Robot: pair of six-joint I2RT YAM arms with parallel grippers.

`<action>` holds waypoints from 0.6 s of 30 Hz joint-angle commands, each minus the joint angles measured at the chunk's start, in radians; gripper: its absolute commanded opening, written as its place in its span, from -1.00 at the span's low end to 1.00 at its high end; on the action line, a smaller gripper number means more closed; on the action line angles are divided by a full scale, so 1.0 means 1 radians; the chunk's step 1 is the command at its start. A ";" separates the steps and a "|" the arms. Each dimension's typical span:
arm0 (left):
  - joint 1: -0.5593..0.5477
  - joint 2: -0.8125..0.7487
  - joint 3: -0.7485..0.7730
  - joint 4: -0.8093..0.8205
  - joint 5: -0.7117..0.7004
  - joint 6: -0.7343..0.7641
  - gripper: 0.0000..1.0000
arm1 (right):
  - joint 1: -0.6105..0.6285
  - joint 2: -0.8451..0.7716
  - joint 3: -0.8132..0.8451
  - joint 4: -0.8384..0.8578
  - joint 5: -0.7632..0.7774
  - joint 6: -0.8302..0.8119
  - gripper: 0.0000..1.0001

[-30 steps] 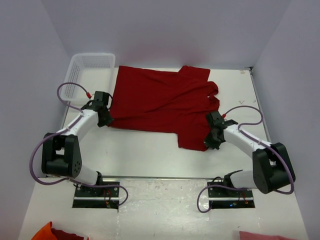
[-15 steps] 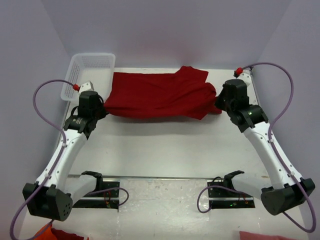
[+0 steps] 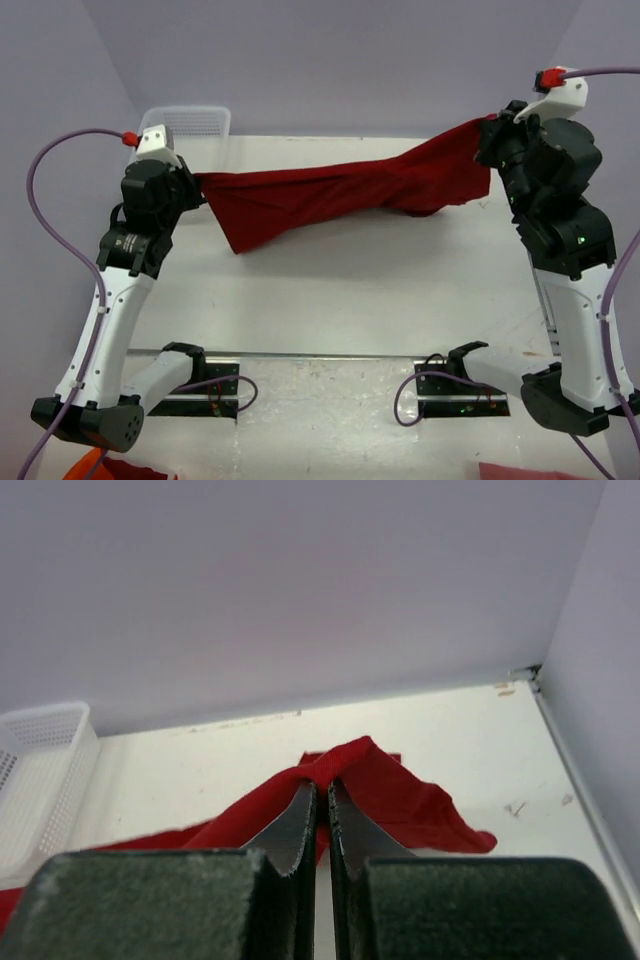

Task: Fold and stack the t-shirts
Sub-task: Flatten out the tshirt

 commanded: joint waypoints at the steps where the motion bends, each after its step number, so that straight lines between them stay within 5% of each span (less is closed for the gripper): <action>1: -0.002 0.027 0.138 0.010 0.013 0.076 -1.00 | 0.000 0.026 0.113 -0.027 0.059 -0.113 -1.00; 7: -0.002 0.077 0.307 0.013 0.054 0.123 -1.00 | 0.002 0.029 0.253 -0.059 0.058 -0.165 -1.00; 18: -0.002 0.088 0.624 0.085 0.388 0.133 -1.00 | 0.002 -0.041 0.537 -0.117 -0.071 -0.258 -1.00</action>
